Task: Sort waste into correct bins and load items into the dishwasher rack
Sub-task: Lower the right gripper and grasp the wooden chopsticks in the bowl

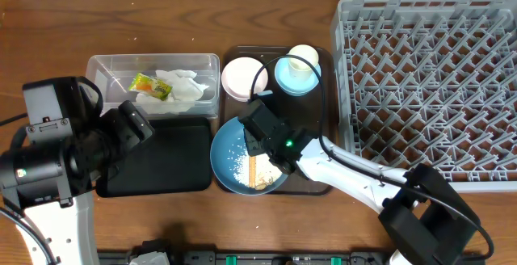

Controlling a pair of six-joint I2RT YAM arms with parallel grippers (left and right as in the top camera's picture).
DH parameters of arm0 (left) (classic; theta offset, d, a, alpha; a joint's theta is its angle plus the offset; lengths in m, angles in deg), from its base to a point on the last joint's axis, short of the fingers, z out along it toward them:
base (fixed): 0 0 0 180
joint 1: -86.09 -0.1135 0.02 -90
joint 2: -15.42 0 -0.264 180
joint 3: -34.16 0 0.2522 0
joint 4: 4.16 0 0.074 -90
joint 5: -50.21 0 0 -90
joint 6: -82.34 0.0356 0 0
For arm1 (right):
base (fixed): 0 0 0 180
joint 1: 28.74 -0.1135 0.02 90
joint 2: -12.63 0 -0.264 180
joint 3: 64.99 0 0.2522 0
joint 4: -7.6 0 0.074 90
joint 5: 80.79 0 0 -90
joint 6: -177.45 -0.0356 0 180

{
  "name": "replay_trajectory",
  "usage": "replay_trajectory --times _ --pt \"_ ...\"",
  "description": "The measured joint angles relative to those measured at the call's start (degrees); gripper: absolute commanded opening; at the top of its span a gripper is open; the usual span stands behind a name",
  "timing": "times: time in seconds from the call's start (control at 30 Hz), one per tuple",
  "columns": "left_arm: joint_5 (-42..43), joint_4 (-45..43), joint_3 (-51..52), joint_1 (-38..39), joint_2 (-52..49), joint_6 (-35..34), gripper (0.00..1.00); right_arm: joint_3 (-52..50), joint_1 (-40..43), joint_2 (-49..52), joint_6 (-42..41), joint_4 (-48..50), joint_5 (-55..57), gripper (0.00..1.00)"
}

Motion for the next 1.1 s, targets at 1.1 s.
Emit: replay_trajectory --times 1.1 --pt "0.0 0.0 0.0 0.0 0.0 0.0 0.91 0.0 -2.8 -6.6 -0.7 0.3 5.0 0.05"
